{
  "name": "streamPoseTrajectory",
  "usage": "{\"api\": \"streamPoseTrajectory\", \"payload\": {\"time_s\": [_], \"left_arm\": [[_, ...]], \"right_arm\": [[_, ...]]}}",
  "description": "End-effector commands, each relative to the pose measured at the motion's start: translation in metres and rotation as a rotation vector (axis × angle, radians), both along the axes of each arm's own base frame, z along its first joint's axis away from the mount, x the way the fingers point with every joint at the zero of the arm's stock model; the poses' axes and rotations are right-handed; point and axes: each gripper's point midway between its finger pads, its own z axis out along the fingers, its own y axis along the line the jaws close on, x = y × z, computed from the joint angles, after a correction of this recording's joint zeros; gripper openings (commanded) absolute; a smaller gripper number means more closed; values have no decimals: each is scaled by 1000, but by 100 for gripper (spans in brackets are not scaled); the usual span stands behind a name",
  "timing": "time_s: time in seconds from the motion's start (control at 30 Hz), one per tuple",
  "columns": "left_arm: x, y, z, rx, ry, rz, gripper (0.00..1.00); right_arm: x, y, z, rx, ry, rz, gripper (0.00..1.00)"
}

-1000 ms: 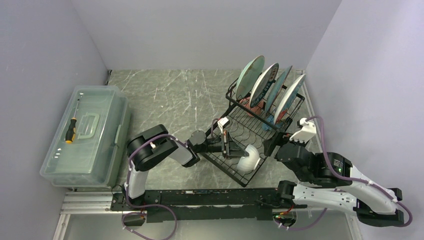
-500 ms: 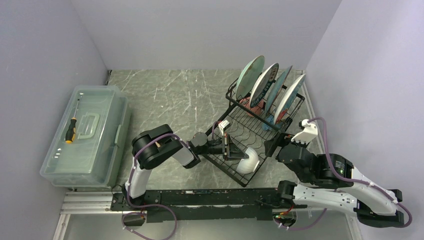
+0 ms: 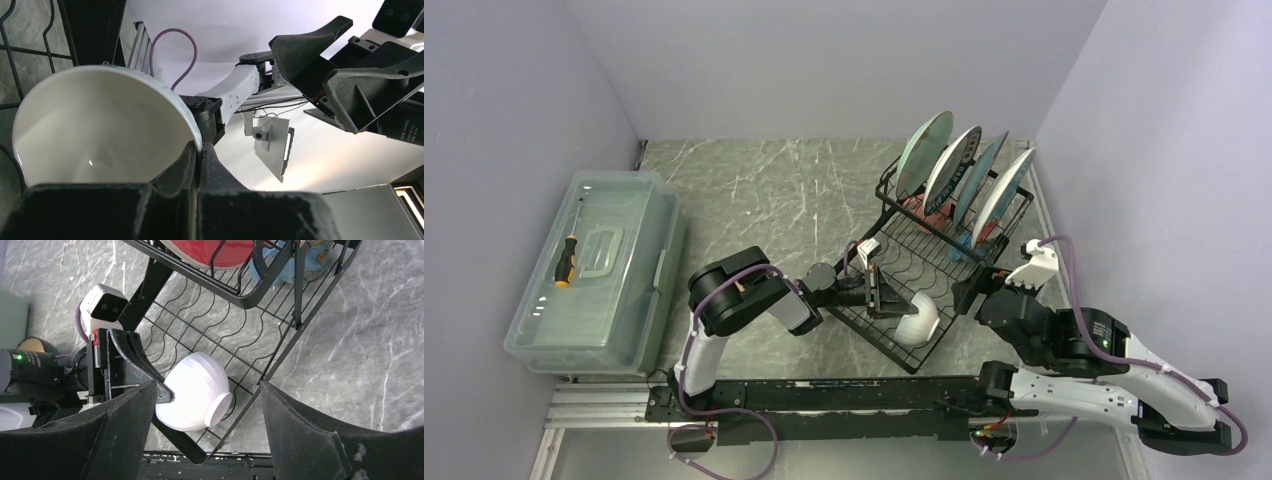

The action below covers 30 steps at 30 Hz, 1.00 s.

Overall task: Load the mixed dishes into the dish rack
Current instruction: Insert the bowl into the dish rack.

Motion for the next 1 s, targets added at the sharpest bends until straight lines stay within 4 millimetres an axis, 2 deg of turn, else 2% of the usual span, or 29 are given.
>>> {"api": "streamPoseTrajectory", "payload": {"time_s": [0.0,0.23,0.43,0.53,0.77,0.97], "left_arm": [[3,12,-2,-21,30,3,0],[-2,12,-11,7,90,-38,0],[-6,13,-14,91,69,-54,16],[-6,13,-15,121,49,-56,21],[-5,10,-22,157,52,-63,27],[-4,9,-11,217,-14,-64,32]], "right_arm": [[2,2,2,27,-10,-13,79],[3,6,0,29,-6,-7,79],[2,7,-2,29,-2,-6,80],[2,7,-2,30,-2,-5,80],[1,6,-4,32,1,-5,81],[1,6,-5,36,1,-4,81]]}}
